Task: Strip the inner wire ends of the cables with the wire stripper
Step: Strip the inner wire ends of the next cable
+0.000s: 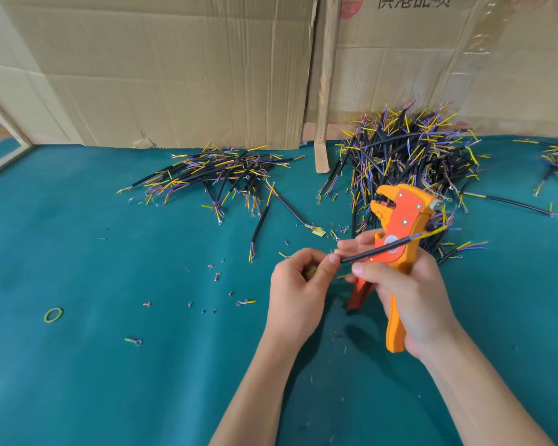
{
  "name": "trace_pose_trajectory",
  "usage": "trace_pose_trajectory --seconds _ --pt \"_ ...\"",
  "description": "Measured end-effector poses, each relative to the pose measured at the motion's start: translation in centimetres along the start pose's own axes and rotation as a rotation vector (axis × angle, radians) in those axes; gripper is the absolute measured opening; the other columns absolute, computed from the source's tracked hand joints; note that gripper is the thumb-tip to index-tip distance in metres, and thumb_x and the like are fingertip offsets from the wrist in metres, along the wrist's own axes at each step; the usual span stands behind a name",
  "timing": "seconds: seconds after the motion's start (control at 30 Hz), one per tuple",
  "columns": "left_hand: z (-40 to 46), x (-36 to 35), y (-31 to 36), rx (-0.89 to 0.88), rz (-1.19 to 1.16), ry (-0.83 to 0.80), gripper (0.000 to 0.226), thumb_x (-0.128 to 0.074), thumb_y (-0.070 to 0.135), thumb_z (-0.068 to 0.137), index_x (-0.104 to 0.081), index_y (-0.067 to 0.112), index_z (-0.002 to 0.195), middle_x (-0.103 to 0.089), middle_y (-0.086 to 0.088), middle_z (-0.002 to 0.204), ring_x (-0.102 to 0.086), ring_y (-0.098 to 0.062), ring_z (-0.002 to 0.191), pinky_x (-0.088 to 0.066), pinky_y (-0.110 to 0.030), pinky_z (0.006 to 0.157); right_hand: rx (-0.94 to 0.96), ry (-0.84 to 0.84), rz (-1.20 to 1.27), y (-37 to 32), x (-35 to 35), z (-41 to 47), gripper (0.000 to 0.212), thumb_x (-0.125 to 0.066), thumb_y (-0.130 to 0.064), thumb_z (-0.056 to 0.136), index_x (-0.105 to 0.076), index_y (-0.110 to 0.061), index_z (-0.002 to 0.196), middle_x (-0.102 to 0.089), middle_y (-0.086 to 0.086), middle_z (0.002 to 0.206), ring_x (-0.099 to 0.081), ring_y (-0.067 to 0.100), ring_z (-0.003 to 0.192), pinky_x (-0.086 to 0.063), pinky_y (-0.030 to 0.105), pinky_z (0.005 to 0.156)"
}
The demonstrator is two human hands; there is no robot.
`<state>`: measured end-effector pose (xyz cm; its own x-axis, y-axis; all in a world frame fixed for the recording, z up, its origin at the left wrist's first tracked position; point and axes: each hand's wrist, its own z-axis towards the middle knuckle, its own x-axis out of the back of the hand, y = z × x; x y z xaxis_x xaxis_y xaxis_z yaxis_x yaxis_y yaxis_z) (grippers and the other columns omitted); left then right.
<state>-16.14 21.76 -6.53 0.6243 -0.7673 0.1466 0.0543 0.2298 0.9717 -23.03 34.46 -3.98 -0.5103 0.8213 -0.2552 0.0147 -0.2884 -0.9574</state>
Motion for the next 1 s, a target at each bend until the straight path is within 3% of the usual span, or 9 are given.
trace_pose_trajectory --seconds 0.13,0.23,0.4,0.47,0.57,0.67,0.77,0.87,1.0 --pt "0.3 -0.2 -0.5 -0.01 -0.009 0.194 0.023 -0.068 0.025 0.096 -0.066 0.015 0.076 -0.049 0.012 0.055 -0.034 -0.007 0.054 -0.03 -0.022 0.052 0.013 0.013 0.07 -0.8 0.9 0.3 0.024 -0.068 -0.003 0.072 -0.066 -0.01 0.095 -0.074 0.022 0.107 -0.069 0.033 0.095 -0.051 0.04 0.069" --pt "0.2 -0.3 -0.6 -0.014 0.024 0.312 0.021 -0.067 0.026 0.097 -0.066 0.019 0.077 -0.066 0.006 0.066 -0.043 -0.006 0.053 -0.034 -0.015 0.052 -0.022 -0.069 0.101 -1.2 1.2 0.2 0.025 -0.067 -0.001 0.072 -0.064 -0.007 0.096 -0.073 0.026 0.107 -0.067 0.031 0.091 -0.049 0.041 0.07" --pt "0.3 -0.4 -0.6 0.033 0.017 0.37 0.022 -0.062 0.025 0.1 -0.064 0.018 0.079 -0.07 0.011 0.07 -0.061 -0.003 0.06 -0.043 -0.014 0.059 -0.055 -0.221 0.009 -1.0 0.6 -0.6 0.033 -0.073 -0.001 0.065 -0.066 -0.009 0.096 -0.075 0.021 0.105 -0.072 0.035 0.099 -0.056 0.035 0.078" --pt "0.4 -0.3 -0.5 0.048 -0.05 0.354 0.023 -0.061 0.025 0.1 -0.064 0.015 0.08 -0.071 0.007 0.072 -0.066 -0.009 0.063 -0.05 -0.023 0.065 -0.04 -0.279 -0.065 -0.9 -0.2 -1.0 0.043 -0.081 -0.006 0.06 -0.064 -0.005 0.099 -0.076 0.017 0.104 -0.072 0.034 0.1 -0.058 0.035 0.083" --pt "0.4 0.2 -0.3 0.137 -0.25 0.264 0.022 -0.065 0.034 0.095 -0.068 0.014 0.085 -0.075 -0.005 0.08 -0.07 -0.025 0.071 -0.056 -0.046 0.07 -0.033 -0.295 -0.174 -0.7 -1.2 -1.5 0.044 -0.084 -0.005 0.059 -0.066 -0.01 0.099 -0.078 0.009 0.104 -0.073 0.024 0.101 -0.059 0.031 0.077" --pt "0.6 0.7 -0.1 0.181 -0.376 0.202 0.022 -0.074 0.031 0.085 -0.07 0.011 0.092 -0.076 -0.012 0.084 -0.071 -0.026 0.076 -0.058 -0.053 0.077 -0.052 -0.302 -0.169 -0.7 -1.4 -1.5 0.044 -0.085 -0.007 0.061 -0.067 -0.009 0.101 -0.077 0.009 0.106 -0.072 0.024 0.107 -0.057 0.029 0.082" --pt "0.7 1.1 0.0 0.162 -0.411 0.243 0.015 -0.078 0.017 0.082 -0.071 0.007 0.089 -0.075 -0.015 0.081 -0.069 -0.024 0.069 -0.06 -0.042 0.071 -0.154 -0.304 -0.084 -0.9 -1.3 -1.3 0.044 -0.085 -0.015 0.063 -0.067 -0.005 0.102 -0.076 0.015 0.108 -0.071 0.027 0.108 -0.057 0.028 0.075" --pt "0.6 0.7 -0.1 0.123 -0.387 0.301 0.008 -0.075 0.004 0.088 -0.067 0.004 0.088 -0.073 -0.014 0.075 -0.071 -0.022 0.063 -0.059 -0.031 0.062 -0.289 -0.187 0.035 -0.8 -0.9 -0.8 0.031 -0.079 -0.006 0.068 -0.071 -0.005 0.098 -0.075 0.021 0.107 -0.071 0.031 0.102 -0.057 0.032 0.066" --pt "0.7 0.5 -0.3 0.057 -0.229 0.358 0.009 -0.071 0.004 0.092 -0.063 0.009 0.089 -0.07 -0.003 0.072 -0.071 -0.018 0.062 -0.057 -0.027 0.061 -0.479 -0.022 0.11 -0.7 -0.2 -0.1 0.054 -0.076 -0.017 0.061 -0.069 -0.001 0.112 -0.073 0.025 0.102 -0.072 0.034 0.084 -0.06 0.045 0.072"
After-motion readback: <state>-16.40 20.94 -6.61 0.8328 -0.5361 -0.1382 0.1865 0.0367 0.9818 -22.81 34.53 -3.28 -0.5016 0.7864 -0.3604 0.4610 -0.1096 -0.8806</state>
